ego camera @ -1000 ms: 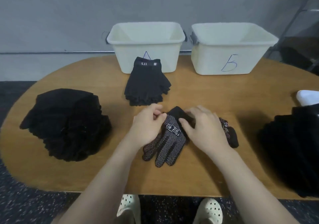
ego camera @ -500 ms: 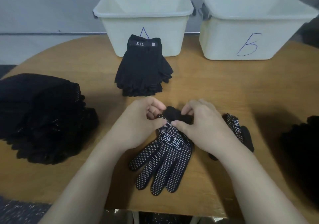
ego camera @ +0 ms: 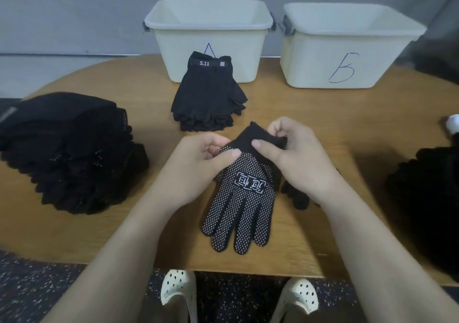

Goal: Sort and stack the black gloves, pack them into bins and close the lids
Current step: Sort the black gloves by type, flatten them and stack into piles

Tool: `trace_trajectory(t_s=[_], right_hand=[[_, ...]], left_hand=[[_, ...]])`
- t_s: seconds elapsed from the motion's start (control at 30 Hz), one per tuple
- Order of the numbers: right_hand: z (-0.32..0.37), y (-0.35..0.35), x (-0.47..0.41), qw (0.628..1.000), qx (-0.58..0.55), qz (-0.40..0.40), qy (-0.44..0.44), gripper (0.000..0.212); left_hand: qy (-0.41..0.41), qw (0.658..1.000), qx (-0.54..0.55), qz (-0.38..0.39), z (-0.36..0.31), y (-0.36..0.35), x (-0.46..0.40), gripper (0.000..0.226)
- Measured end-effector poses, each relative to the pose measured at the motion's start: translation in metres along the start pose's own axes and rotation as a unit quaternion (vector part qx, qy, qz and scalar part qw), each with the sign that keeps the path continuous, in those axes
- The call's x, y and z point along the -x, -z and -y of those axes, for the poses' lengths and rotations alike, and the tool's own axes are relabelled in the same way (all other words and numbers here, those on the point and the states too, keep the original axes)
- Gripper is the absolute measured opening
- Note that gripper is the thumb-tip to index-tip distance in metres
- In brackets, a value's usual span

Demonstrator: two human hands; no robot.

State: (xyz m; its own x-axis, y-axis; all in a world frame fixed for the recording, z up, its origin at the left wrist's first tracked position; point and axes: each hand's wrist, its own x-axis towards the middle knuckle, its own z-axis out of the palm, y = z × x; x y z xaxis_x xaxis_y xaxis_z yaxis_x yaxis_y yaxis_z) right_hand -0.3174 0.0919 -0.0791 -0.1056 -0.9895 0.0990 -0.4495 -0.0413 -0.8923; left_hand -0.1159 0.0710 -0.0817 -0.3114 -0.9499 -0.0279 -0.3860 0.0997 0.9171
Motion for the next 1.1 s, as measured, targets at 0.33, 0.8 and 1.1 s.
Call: trace_trajectory(t_s=[0.33, 0.8, 1.1], right_hand=[[0.005, 0.002, 0.005, 0.993, -0.112, 0.022, 0.032, 0.017], [-0.007, 0.0, -0.011, 1.0, -0.028, 0.012, -0.002, 0.011], [-0.013, -0.002, -0.02, 0.999, 0.016, 0.018, -0.02, 0.011]], left_hand=[[-0.047, 0.994, 0.101, -0.017, -0.003, -0.01, 0.006, 0.017], [0.029, 1.0, -0.005, -0.009, -0.002, 0.005, 0.005, 0.014], [0.094, 0.995, -0.02, 0.033, 0.002, 0.024, 0.028, 0.016]])
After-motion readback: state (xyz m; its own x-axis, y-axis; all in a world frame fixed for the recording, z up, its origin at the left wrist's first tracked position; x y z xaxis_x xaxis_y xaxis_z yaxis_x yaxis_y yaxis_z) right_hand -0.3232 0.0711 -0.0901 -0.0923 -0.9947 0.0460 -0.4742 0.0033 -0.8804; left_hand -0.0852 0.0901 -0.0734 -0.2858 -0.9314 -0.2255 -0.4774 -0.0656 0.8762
